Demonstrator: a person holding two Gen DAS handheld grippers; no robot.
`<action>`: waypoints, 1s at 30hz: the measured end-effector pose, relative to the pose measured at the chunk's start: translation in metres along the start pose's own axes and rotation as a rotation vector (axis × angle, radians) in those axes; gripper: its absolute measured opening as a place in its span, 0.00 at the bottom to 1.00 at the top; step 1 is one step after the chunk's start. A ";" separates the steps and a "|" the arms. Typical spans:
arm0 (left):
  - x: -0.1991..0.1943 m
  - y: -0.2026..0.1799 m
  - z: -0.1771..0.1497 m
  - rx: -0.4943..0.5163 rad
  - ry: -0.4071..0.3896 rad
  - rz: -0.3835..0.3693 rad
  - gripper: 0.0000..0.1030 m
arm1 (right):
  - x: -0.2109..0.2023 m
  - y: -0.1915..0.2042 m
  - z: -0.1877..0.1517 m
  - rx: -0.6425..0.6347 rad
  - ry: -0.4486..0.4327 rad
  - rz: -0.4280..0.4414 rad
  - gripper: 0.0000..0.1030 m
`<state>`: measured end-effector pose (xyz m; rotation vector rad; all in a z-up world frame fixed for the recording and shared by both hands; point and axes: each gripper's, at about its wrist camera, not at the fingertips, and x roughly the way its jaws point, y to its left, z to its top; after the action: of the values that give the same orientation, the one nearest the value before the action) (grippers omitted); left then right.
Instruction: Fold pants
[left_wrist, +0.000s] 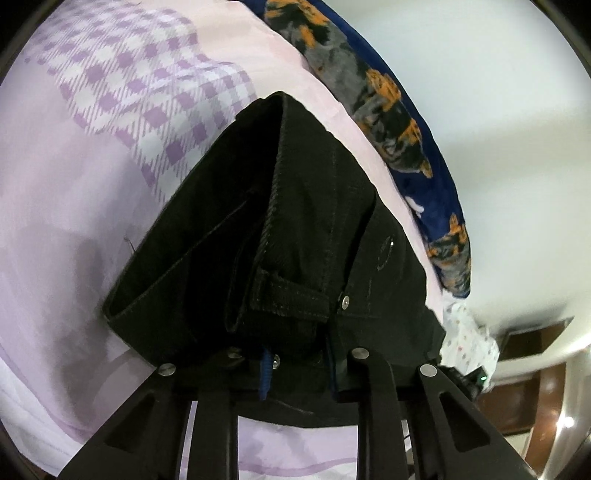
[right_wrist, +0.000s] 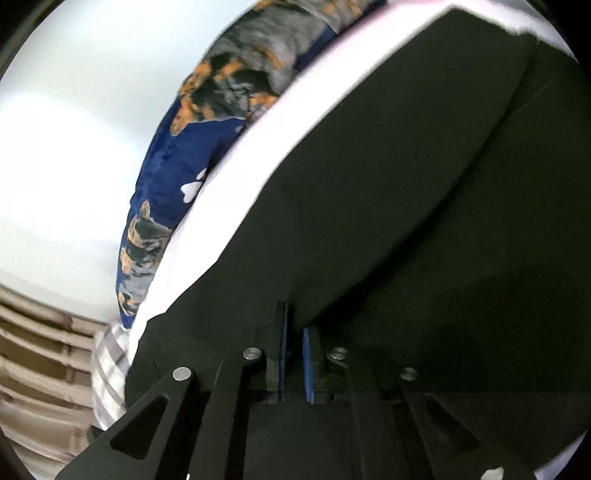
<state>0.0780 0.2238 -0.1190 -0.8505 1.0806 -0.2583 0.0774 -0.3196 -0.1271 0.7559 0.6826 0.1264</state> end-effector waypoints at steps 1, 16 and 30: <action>-0.001 -0.001 0.002 0.020 0.011 0.007 0.21 | -0.008 0.003 -0.002 -0.010 -0.008 0.003 0.06; -0.011 -0.020 0.011 0.437 0.136 0.236 0.21 | -0.044 -0.004 -0.077 -0.016 0.119 -0.071 0.05; -0.012 -0.014 0.002 0.386 0.119 0.258 0.32 | -0.039 -0.029 -0.077 0.078 0.111 -0.001 0.18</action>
<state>0.0768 0.2225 -0.1010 -0.3503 1.1897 -0.2906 -0.0045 -0.3086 -0.1667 0.8273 0.7972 0.1421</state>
